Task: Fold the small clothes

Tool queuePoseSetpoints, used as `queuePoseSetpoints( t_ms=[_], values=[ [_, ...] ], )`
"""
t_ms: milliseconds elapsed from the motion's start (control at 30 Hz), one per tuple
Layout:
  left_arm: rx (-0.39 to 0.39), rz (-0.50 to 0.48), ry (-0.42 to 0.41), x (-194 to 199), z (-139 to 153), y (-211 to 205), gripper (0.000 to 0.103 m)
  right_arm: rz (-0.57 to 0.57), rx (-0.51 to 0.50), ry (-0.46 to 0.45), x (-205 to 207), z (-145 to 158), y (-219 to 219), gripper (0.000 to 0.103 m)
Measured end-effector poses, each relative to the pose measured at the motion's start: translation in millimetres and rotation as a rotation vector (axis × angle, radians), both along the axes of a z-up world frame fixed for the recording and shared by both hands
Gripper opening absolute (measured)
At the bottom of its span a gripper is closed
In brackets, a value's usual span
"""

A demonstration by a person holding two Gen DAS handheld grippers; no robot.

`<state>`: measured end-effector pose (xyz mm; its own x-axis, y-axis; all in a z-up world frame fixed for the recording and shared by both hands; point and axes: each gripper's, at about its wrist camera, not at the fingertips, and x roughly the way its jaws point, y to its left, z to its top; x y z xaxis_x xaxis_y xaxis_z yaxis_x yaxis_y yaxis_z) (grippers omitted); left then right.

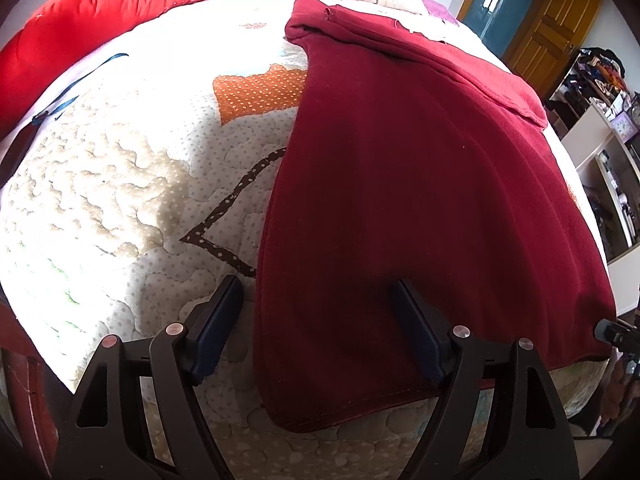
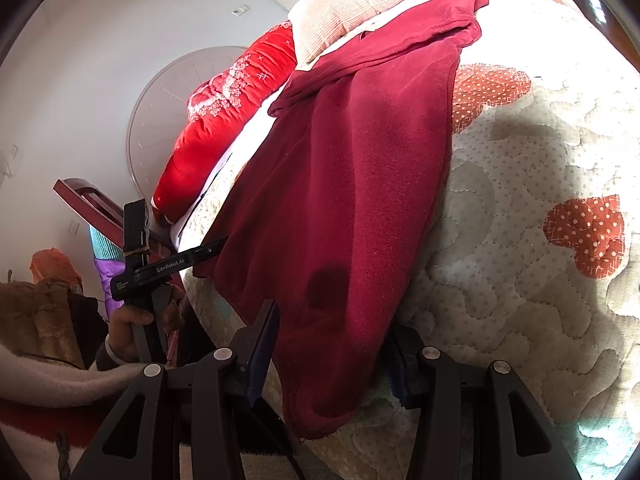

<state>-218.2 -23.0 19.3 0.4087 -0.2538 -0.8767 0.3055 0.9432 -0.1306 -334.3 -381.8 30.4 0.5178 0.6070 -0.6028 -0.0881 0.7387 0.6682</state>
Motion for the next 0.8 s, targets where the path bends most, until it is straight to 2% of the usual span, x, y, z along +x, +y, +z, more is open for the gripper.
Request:
queuePoseSetpoints(
  t_ms=[633, 800],
  values=[
    [0.017, -0.009, 0.002, -0.5, -0.8, -2.8, 0.079, 0.007, 0.004, -0.01, 2.2, -2.3, 0.7, 0.047],
    [0.022, -0.032, 0.015, 1.8, 0.1, -3.4, 0.079, 0.063, -0.081, -0.032, 7.3, 6.9, 14.1, 0.046]
  ],
)
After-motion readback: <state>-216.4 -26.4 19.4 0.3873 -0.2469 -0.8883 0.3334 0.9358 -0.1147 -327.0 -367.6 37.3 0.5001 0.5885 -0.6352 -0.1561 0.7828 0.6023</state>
